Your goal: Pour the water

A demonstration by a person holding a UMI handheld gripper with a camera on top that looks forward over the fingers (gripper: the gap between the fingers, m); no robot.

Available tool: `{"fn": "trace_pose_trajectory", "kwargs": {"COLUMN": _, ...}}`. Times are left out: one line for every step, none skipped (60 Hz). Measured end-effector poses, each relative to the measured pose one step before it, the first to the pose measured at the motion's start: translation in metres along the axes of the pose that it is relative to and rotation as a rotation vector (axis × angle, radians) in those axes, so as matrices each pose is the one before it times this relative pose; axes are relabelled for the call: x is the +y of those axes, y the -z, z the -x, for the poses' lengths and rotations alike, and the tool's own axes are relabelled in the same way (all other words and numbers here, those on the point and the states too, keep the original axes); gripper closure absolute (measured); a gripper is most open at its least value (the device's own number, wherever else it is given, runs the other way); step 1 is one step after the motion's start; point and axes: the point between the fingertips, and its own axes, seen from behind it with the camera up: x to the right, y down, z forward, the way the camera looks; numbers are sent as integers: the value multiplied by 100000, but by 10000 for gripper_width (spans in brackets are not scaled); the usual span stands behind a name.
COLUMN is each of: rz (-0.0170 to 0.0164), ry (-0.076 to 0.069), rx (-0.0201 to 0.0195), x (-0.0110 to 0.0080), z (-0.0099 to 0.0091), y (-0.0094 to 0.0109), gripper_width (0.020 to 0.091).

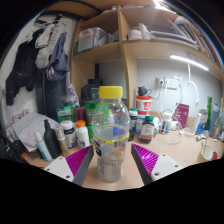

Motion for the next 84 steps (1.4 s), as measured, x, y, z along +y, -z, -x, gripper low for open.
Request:
{"fn": "trace_pose_trajectory", "kwargs": {"rz": -358, "ry": 152, "rx": -187, "x": -51, "z": 54, "y": -529, "gripper_width": 264}}
{"fn": "trace_pose_trajectory", "kwargs": {"rz": -592, "ry": 326, "rx": 51, "x": -84, "z": 20, "y": -481, "gripper_width": 261}}
{"fn": "trace_pose_trajectory", "kwargs": {"rz": -782, "ry": 486, "rx": 122, "x": -134, "z": -12, "y": -461, "gripper_width": 262}}
{"fn": "trace_pose_trajectory", "kwargs": {"rz": -916, "ry": 580, "rx": 131, "x": -162, "z": 33, "y": -443, "gripper_width": 262}}
{"fn": "trace_pose_trajectory", "kwargs": {"rz": -821, "ry": 627, "rx": 2, "x": -154, "z": 44, "y": -426, "gripper_width": 262}}
{"fn": "trace_pose_trajectory", "kwargs": {"rz": -696, "ry": 550, "rx": -136, "x": -122, "z": 80, "y": -385, "gripper_width": 262}}
{"fn": "trace_pose_trajectory", "kwargs": {"rz": -625, "ry": 406, "rx": -213, "x": -110, "z": 250, "y": -425, "gripper_width": 264}}
{"fn": "trace_pose_trajectory", "kwargs": {"rz": -372, "ry": 437, "rx": -670, "x": -62, "z": 191, "y": -308, "gripper_width": 267}}
{"fn": "trace_pose_trajectory", "kwargs": {"rz": -217, "ry": 235, "rx": -814, "x": -6, "z": 178, "y": -362, "gripper_width": 274}}
{"fn": "trace_pose_trajectory", "kwargs": {"rz": -153, "ry": 227, "rx": -633, "x": 12, "z": 139, "y": -264, "gripper_width": 284}}
{"fn": "trace_pose_trajectory", "kwargs": {"rz": 33, "ry": 251, "rx": -341, "x": 53, "z": 88, "y": -251, "gripper_width": 299}}
{"fn": "trace_pose_trajectory", "kwargs": {"rz": 304, "ry": 379, "rx": 0, "x": 107, "z": 14, "y": -242, "gripper_width": 312}}
{"fn": "trace_pose_trajectory", "kwargs": {"rz": 596, "ry": 493, "rx": 658, "x": 154, "z": -198, "y": -211, "gripper_width": 398}}
{"fn": "trace_pose_trajectory", "kwargs": {"rz": 264, "ry": 940, "rx": 1538, "x": 64, "z": -392, "y": -169, "gripper_width": 484}}
{"fn": "trace_pose_trajectory", "kwargs": {"rz": -129, "ry": 443, "rx": 535, "x": -60, "z": -186, "y": -68, "gripper_width": 503}}
{"fn": "trace_pose_trajectory", "kwargs": {"rz": -726, "ry": -660, "rx": 198, "x": -38, "z": 88, "y": -67, "gripper_width": 505}}
{"fn": "trace_pose_trajectory", "kwargs": {"rz": 135, "ry": -397, "rx": 135, "x": 76, "z": -34, "y": -28, "gripper_width": 516}}
{"fn": "trace_pose_trajectory", "kwargs": {"rz": -18, "ry": -227, "rx": -46, "x": 35, "z": 17, "y": -19, "gripper_width": 531}}
{"fn": "trace_pose_trajectory", "kwargs": {"rz": -574, "ry": -161, "rx": 44, "x": -69, "z": -16, "y": 17, "gripper_width": 539}}
{"fn": "trace_pose_trajectory", "kwargs": {"rz": -468, "ry": -194, "rx": 244, "x": -12, "z": -63, "y": 37, "gripper_width": 548}}
{"fn": "trace_pose_trajectory", "kwargs": {"rz": -378, "ry": -566, "rx": 390, "x": 30, "z": -64, "y": 18, "gripper_width": 560}}
{"fn": "trace_pose_trajectory", "kwargs": {"rz": -196, "ry": -779, "rx": 429, "x": 9, "z": -67, "y": -2, "gripper_width": 565}}
{"fn": "trace_pose_trajectory", "kwargs": {"rz": 178, "ry": -334, "rx": 365, "x": 42, "z": -131, "y": -91, "gripper_width": 589}}
{"fn": "trace_pose_trajectory", "kwargs": {"rz": 552, "ry": 107, "rx": 457, "x": 49, "z": -37, "y": -26, "gripper_width": 594}}
{"fn": "trace_pose_trajectory", "kwargs": {"rz": 527, "ry": 558, "rx": 54, "x": 26, "z": 26, "y": -22, "gripper_width": 610}}
{"fn": "trace_pose_trajectory", "kwargs": {"rz": 814, "ry": 655, "rx": 181, "x": 78, "z": -9, "y": -13, "gripper_width": 614}}
{"fn": "trace_pose_trajectory", "kwargs": {"rz": 802, "ry": 134, "rx": -170, "x": 45, "z": 83, "y": -14, "gripper_width": 631}}
{"fn": "trace_pose_trajectory", "kwargs": {"rz": 593, "ry": 85, "rx": -57, "x": -1, "z": 16, "y": -26, "gripper_width": 636}}
{"fn": "trace_pose_trajectory", "kwargs": {"rz": 656, "ry": -50, "rx": -41, "x": 70, "z": -19, "y": -21, "gripper_width": 637}}
{"fn": "trace_pose_trajectory", "kwargs": {"rz": 79, "ry": -316, "rx": -66, "x": -54, "z": -14, "y": -67, "gripper_width": 637}}
{"fn": "trace_pose_trajectory", "kwargs": {"rz": 279, "ry": -412, "rx": 2, "x": 21, "z": -18, "y": -44, "gripper_width": 637}}
{"fn": "trace_pose_trajectory", "kwargs": {"rz": 379, "ry": -345, "rx": -149, "x": 25, "z": 21, "y": -41, "gripper_width": 635}}
{"fn": "trace_pose_trajectory", "kwargs": {"rz": 529, "ry": -45, "rx": -235, "x": -10, "z": 61, "y": -64, "gripper_width": 636}}
{"fn": "trace_pose_trajectory", "kwargs": {"rz": 936, "ry": -128, "rx": -490, "x": 26, "z": -18, "y": -14, "gripper_width": 636}}
{"fn": "trace_pose_trajectory", "kwargs": {"rz": 1193, "ry": -731, "rx": -519, "x": 6, "z": -31, "y": 34, "gripper_width": 636}}
{"fn": "trace_pose_trajectory", "kwargs": {"rz": 1057, "ry": -1677, "rx": -899, "x": -71, "z": -29, "y": 146, "gripper_width": 636}}
{"fn": "trace_pose_trajectory", "kwargs": {"rz": 661, "ry": -2289, "rx": -1184, "x": -274, "z": -1, "y": 213, "gripper_width": 635}}
{"fn": "trace_pose_trajectory", "kwargs": {"rz": -194, "ry": -2860, "rx": -1149, "x": -565, "z": -40, "y": 276, "gripper_width": 634}}
{"fn": "trace_pose_trajectory", "kwargs": {"rz": -1084, "ry": -3113, "rx": -868, "x": -826, "z": -178, "y": 348, "gripper_width": 634}}
{"fn": "trace_pose_trajectory", "kwargs": {"rz": -1393, "ry": -2999, "rx": -347, "x": -925, "z": -378, "y": 374, "gripper_width": 633}}
{"fn": "trace_pose_trajectory", "kwargs": {"rz": -1082, "ry": -2766, "rx": 93, "x": -861, "z": -502, "y": 327, "gripper_width": 634}}
{"fn": "trace_pose_trajectory", "kwargs": {"rz": -801, "ry": -2710, "rx": 411, "x": -829, "z": -585, "y": 351, "gripper_width": 635}}
{"fn": "trace_pose_trajectory", "kwargs": {"rz": -765, "ry": -3023, "rx": 512, "x": -839, "z": -661, "y": 357, "gripper_width": 636}}
{"fn": "trace_pose_trajectory", "kwargs": {"rz": -729, "ry": -3471, "rx": 480, "x": -866, "z": -675, "y": 366, "gripper_width": 635}}
{"fn": "trace_pose_trajectory", "kwargs": {"rz": -972, "ry": -3943, "rx": 853, "x": -755, "z": -367, "y": 264, "gripper_width": 635}}
{"fn": "trace_pose_trajectory", "kwargs": {"rz": -911, "ry": -4667, "rx": 236, "x": -873, "z": -702, "y": 429, "gripper_width": 635}}
{"fn": "trace_pose_trajectory", "kwargs": {"rz": -672, "ry": -4978, "rx": -57, "x": -725, "z": -754, "y": 215, "gripper_width": 636}}
{"fn": "trace_pose_trajectory", "kwargs": {"rz": -370, "ry": -5674, "rx": -18, "x": -753, "z": -671, "y": 425, "gripper_width": 637}}
{"fn": "trace_pose_trajectory", "kwargs": {"rz": -131, "ry": -6164, "rx": -55, "x": -702, "z": -601, "y": 428, "gripper_width": 637}}
{"fn": "trace_pose_trajectory", "kwargs": {"rz": 63, "ry": -6501, "rx": -67, "x": -613, "z": -611, "y": 368, "gripper_width": 636}}
{"fn": "trace_pose_trajectory", "kwargs": {"rz": 79, "ry": -6748, "rx": -63, "x": -609, "z": -649, "y": 372, "gripper_width": 636}}
{"fn": "trace_pose_trajectory", "kwargs": {"rz": 24, "ry": -6974, "rx": -23, "x": -644, "z": -669, "y": 393, "gripper_width": 636}}
{"fn": "trace_pose_trajectory", "kwargs": {"rz": -98, "ry": -7094, "rx": 122, "x": -617, "z": -719, "y": 352, "gripper_width": 638}}
{"fn": "trace_pose_trajectory", "kwargs": {"rz": -80, "ry": -6987, "rx": 61, "x": -627, "z": -660, "y": 327, "gripper_width": 637}}
{"fn": "trace_pose_trajectory", "kwargs": {"rz": 105, "ry": -6921, "rx": -53, "x": -548, "z": -565, "y": 339, "gripper_width": 635}}
{"fn": "trace_pose_trajectory", "kwargs": {"rz": 253, "ry": -6926, "rx": -128, "x": -484, "z": -557, "y": 310, "gripper_width": 638}}
{"fn": "trace_pose_trajectory", "kwargs": {"rz": -217, "ry": -7338, "rx": 1041, "x": -543, "z": -234, "y": 247, "gripper_width": 639}}
{"fn": "trace_pose_trajectory", "kwargs": {"rz": 137, "ry": -6820, "rx": 11, "x": -556, "z": -525, "y": 116, "gripper_width": 638}}
{"fn": "trace_pose_trajectory", "kwargs": {"rz": 251, "ry": -5873, "rx": -960, "x": -577, "z": -854, "y": -46, "gripper_width": 638}}
{"fn": "trace_pose_trajectory", "kwargs": {"rz": 28, "ry": -6513, "rx": -331, "x": -472, "z": -347, "y": 161, "gripper_width": 640}}
{"fn": "trace_pose_trajectory", "kwargs": {"rz": 264, "ry": -6498, "rx": -507, "x": -443, "z": -225, "y": 170, "gripper_width": 640}}
{"fn": "trace_pose_trajectory", "kwargs": {"rz": 366, "ry": -6457, "rx": -666, "x": -403, "z": -160, "y": 267, "gripper_width": 640}}
{"fn": "trace_pose_trajectory", "kwargs": {"rz": 406, "ry": -6350, "rx": -781, "x": -350, "z": -99, "y": 222, "gripper_width": 640}}
{"fn": "trace_pose_trajectory", "kwargs": {"rz": 435, "ry": -6226, "rx": -998, "x": -323, "z": -49, "y": 211, "gripper_width": 641}}
{"fn": "trace_pose_trajectory", "kwargs": {"rz": 159, "ry": -6764, "rx": -747, "x": -94, "z": 163, "y": 644, "gripper_width": 642}}
{"fn": "trace_pose_trajectory", "kwargs": {"rz": 310, "ry": -6176, "rx": -1408, "x": -285, "z": 143, "y": 210, "gripper_width": 642}}
{"fn": "trace_pose_trajectory", "kwargs": {"rz": 145, "ry": -6097, "rx": -1481, "x": -319, "z": 156, "y": 205, "gripper_width": 644}}
{"fn": "trace_pose_trajectory", "kwargs": {"rz": -218, "ry": -4843, "rx": -1863, "x": -573, "z": -372, "y": -228, "gripper_width": 644}}
{"fn": "trace_pose_trajectory", "kwargs": {"rz": -72, "ry": -5670, "rx": -1639, "x": -330, "z": 254, "y": 149, "gripper_width": 643}}
{"fn": "trace_pose_trajectory", "kwargs": {"rz": -21, "ry": -5343, "rx": -1700, "x": -303, "z": 293, "y": 133, "gripper_width": 643}}
{"fn": "trace_pose_trajectory", "kwargs": {"rz": -7, "ry": -5032, "rx": -1716, "x": -252, "z": 319, "y": 133, "gripper_width": 644}}
{"fn": "trace_pose_trajectory", "kwargs": {"rz": 16, "ry": -4766, "rx": -1794, "x": -188, "z": 380, "y": 168, "gripper_width": 643}}
{"fn": "trace_pose_trajectory", "kwargs": {"rz": 59, "ry": -4515, "rx": -1830, "x": -207, "z": 336, "y": 80, "gripper_width": 644}}
{"fn": "trace_pose_trajectory", "kwargs": {"rz": -14, "ry": -4371, "rx": -1648, "x": -175, "z": 339, "y": 39, "gripper_width": 642}}
{"fn": "trace_pose_trajectory", "kwargs": {"rz": 76, "ry": -4372, "rx": -1353, "x": -125, "z": 263, "y": 24, "gripper_width": 643}}
{"fn": "trace_pose_trajectory", "kwargs": {"rz": -245, "ry": -5065, "rx": -552, "x": 178, "z": 716, "y": 257, "gripper_width": 640}}
{"fn": "trace_pose_trajectory", "kwargs": {"rz": -25, "ry": -3968, "rx": -1020, "x": -81, "z": 227, "y": 33, "gripper_width": 641}}
{"fn": "trace_pose_trajectory", "kwargs": {"rz": -177, "ry": -2306, "rx": -1369, "x": -339, "z": -154, "y": -290, "gripper_width": 641}}
{"fn": "trace_pose_trajectory", "kwargs": {"rz": 39, "ry": -3131, "rx": -1209, "x": -107, "z": 243, "y": 9, "gripper_width": 641}}
{"fn": "trace_pose_trajectory", "kwargs": {"rz": -80, "ry": -2694, "rx": -1037, "x": -142, "z": 262, "y": 22, "gripper_width": 642}}
{"fn": "trace_pose_trajectory", "kwargs": {"rz": -166, "ry": -2397, "rx": -833, "x": -125, "z": 176, "y": 3, "gripper_width": 642}}
{"fn": "trace_pose_trajectory", "kwargs": {"rz": -390, "ry": -2292, "rx": -497, "x": -182, "z": 80, "y": 16, "gripper_width": 640}}
{"fn": "trace_pose_trajectory", "kwargs": {"rz": -528, "ry": -2166, "rx": -320, "x": -178, "z": 69, "y": -9, "gripper_width": 640}}
{"fn": "trace_pose_trajectory", "kwargs": {"rz": -549, "ry": -2050, "rx": -345, "x": -186, "z": 121, "y": -3, "gripper_width": 640}}
